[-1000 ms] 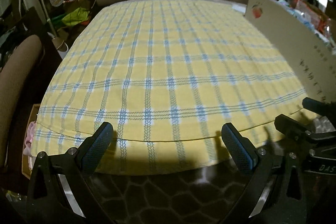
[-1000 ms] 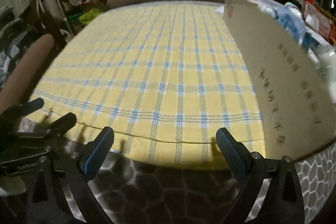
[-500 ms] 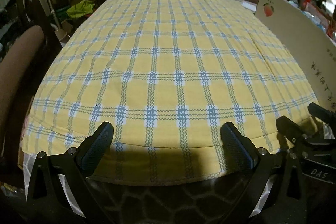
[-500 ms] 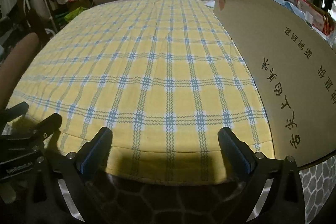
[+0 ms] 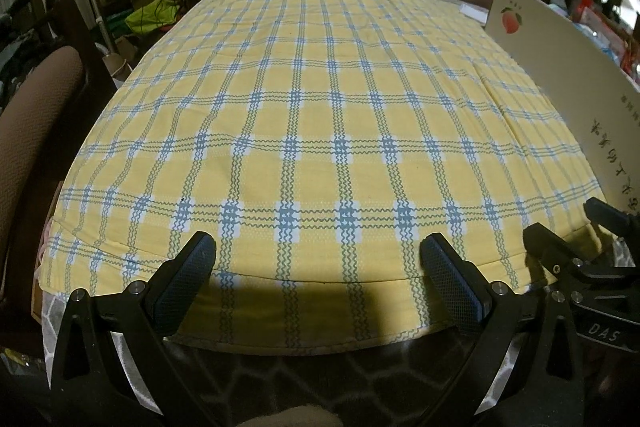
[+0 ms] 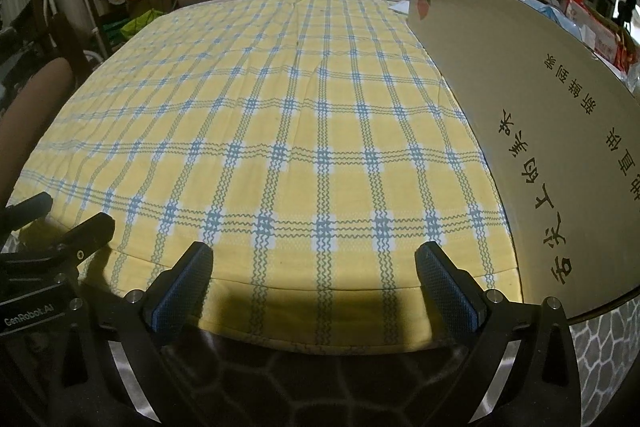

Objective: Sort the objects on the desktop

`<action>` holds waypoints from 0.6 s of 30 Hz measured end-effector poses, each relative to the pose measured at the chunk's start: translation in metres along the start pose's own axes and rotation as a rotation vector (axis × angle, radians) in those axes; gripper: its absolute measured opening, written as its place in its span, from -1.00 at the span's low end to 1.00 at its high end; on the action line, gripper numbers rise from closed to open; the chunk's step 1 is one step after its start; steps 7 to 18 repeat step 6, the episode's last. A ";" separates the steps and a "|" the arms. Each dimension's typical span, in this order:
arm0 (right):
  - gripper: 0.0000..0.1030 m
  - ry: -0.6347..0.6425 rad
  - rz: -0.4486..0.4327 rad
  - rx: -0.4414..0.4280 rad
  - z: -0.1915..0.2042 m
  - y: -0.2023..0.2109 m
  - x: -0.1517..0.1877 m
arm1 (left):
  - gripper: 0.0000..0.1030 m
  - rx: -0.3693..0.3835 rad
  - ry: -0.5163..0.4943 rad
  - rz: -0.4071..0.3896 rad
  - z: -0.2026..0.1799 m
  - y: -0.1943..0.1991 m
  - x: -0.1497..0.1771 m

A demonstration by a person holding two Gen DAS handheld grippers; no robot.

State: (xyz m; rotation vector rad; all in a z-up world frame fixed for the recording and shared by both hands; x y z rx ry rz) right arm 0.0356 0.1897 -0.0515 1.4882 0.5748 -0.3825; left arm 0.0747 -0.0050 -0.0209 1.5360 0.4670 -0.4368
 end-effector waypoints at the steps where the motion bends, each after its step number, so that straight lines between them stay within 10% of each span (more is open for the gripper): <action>1: 1.00 0.000 0.000 0.000 0.000 0.000 0.000 | 1.00 -0.001 -0.001 0.000 0.000 0.000 0.000; 18: 1.00 -0.001 0.000 -0.001 0.000 0.000 0.000 | 1.00 -0.002 -0.001 0.000 0.001 0.000 0.000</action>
Point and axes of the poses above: each gripper's, at about its wrist camera, not at the fingertips, and y roughly against the way its jaws point, z to its left, x to its underside, the point moved 5 cm from there along -y, roughly the way its jaws point, and after that the axes turned 2 degrees about z, right-handed, at the moved point
